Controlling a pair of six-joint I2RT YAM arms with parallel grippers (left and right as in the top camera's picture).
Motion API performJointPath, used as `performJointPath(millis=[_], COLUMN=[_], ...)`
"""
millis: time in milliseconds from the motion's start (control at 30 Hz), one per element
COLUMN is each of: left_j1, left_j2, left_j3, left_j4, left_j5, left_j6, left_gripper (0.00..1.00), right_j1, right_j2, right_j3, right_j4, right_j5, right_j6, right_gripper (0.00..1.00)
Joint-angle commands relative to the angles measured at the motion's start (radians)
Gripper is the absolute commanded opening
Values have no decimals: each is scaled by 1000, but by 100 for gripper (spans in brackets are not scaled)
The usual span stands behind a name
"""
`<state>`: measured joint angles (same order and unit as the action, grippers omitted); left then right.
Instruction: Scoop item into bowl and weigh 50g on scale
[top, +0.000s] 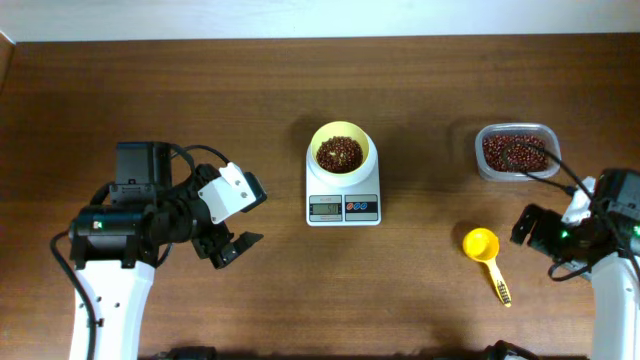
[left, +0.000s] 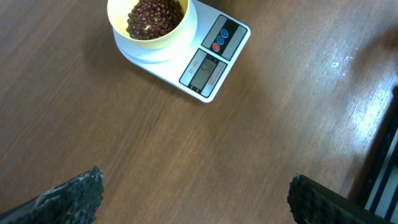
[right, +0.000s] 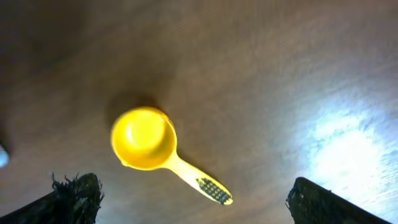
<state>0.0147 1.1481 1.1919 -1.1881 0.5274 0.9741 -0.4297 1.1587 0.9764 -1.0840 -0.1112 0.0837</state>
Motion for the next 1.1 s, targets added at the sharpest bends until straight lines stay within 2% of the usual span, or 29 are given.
performJointPath(millis=[0,100,200,300,733,833,900,1067], left_j1=[6,6,6,6,6,6,6,6], left_j2=[-2,-2,-2,-2,-2,-2,-2,-2], left_j3=[1,1,1,1,1,1,1,1], left_j4=[-2,-2,-2,-2,-2,-2,-2,-2], left_j5=[22,22,22,22,22,22,22,22], left_j6=[15,15,15,15,15,15,15,15], left_gripper=[99,99,99,99,99,99,99,99], right_j1=[-3,-3,-3,-3,-3,-2,20,58], right_j2=[-67,-184,-270,-299,-274,-274,-278,-304], right_j3=[106,164,164,164,161,160,136,12], right_j4=[-25,-35,-42,-123,-162,-161,-161,-121], right_j5=[-180,-432,-582,-580,-622,-694,-757,-787], right_j6=[10,11,11,11,-2,-145,-315,-323], right_gripper=[99,99,99,99,99,99,99,99])
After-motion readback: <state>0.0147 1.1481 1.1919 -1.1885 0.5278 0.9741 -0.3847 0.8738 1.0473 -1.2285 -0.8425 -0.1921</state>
